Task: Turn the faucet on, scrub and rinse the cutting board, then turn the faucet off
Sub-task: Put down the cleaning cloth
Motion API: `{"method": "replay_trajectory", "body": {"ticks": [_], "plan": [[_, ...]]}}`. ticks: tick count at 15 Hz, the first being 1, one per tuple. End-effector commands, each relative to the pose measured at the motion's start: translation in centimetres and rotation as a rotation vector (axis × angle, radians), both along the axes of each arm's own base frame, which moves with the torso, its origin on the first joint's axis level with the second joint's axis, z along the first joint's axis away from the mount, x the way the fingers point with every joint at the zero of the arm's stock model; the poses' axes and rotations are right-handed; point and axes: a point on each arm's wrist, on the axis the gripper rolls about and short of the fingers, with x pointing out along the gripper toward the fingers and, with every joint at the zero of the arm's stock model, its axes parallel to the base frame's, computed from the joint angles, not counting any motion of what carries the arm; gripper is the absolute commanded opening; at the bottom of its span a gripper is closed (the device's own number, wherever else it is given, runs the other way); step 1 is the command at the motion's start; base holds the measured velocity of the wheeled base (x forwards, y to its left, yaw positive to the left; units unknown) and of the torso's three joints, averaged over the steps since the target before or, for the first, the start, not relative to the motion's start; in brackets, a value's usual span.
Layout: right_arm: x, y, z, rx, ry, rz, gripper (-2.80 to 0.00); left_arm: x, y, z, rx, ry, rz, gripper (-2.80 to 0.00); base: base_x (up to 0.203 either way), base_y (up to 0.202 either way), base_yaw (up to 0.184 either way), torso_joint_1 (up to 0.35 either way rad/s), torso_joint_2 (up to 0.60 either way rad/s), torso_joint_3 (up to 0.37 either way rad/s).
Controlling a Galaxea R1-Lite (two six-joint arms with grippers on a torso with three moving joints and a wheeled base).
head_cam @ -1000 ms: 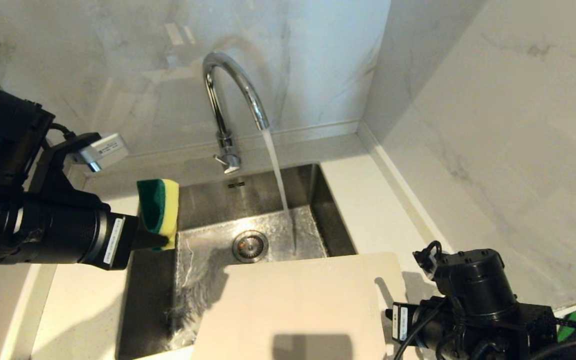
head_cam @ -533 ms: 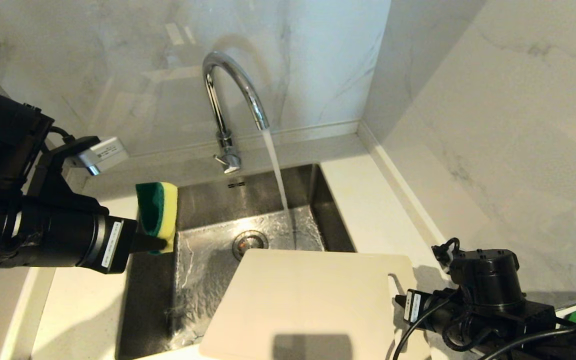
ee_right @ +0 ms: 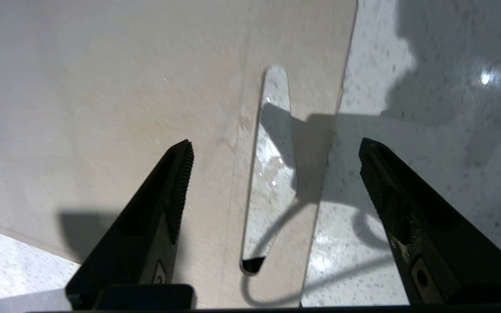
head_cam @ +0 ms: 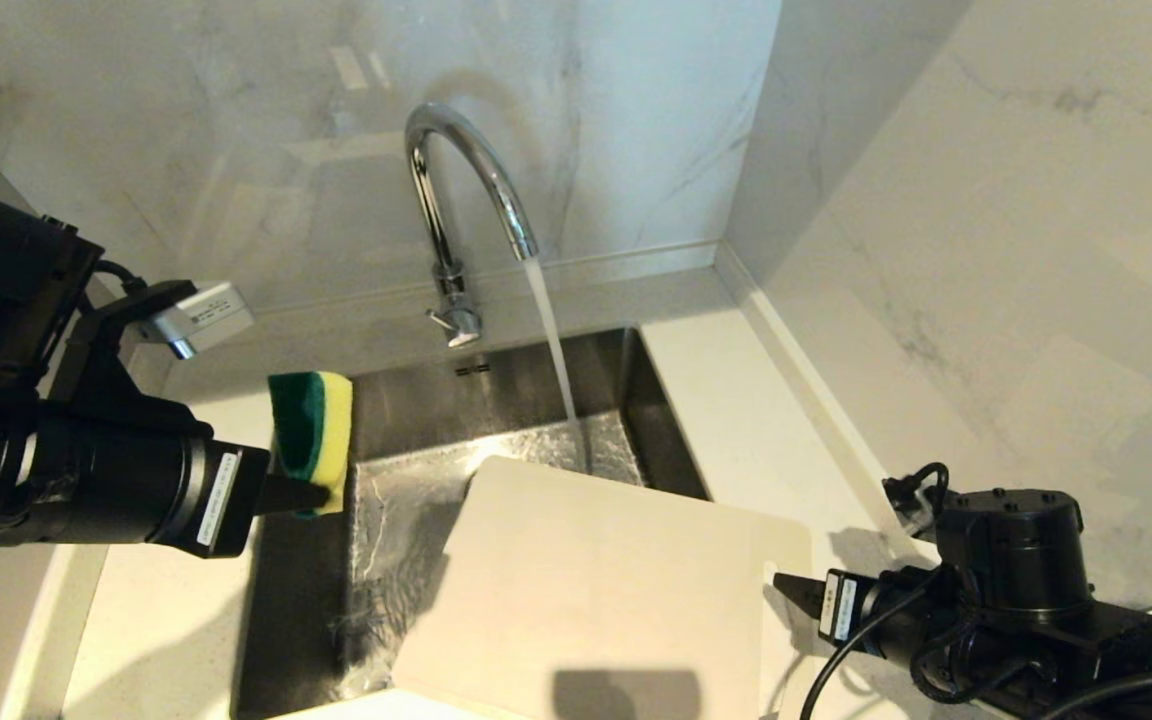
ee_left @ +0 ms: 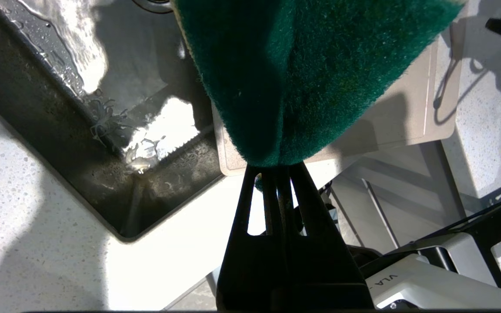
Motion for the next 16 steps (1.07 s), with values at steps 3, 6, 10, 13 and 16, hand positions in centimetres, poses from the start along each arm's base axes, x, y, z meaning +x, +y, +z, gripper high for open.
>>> {"method": "replay_trajectory", "body": {"ticks": [3,6,10,13,16], "plan": [[0.6,0.3,2.9,0.033,-0.077,0.002,0.00,-0.1,0.1,0.0,0.000,0.002,0.001,-2.80,0.000,0.000,0.000,0.000,0.00,0.000],[-0.8,1.6,5.8,0.164,-0.044,0.053,-2.80,0.0,0.0,0.0,0.000,0.002,0.002,-2.80,0.000,0.000,0.000,0.000,0.00,0.000],[-4.9,2.9,12.8,0.296,0.047,0.103,-2.80,0.0,0.0,0.2,0.000,-0.006,0.008,-2.80,0.000,0.000,0.000,0.000,0.00,0.000],[-10.6,0.4,17.8,0.346,0.065,0.089,-2.80,-0.3,0.2,0.4,-0.007,-0.012,0.004,-2.80,0.000,0.000,0.000,0.000,0.00,0.000],[-17.0,-2.7,21.0,0.336,0.127,0.123,-2.80,-0.5,0.4,0.0,-0.005,0.002,0.002,-2.80,0.000,0.000,0.000,0.000,0.00,0.000]]}}
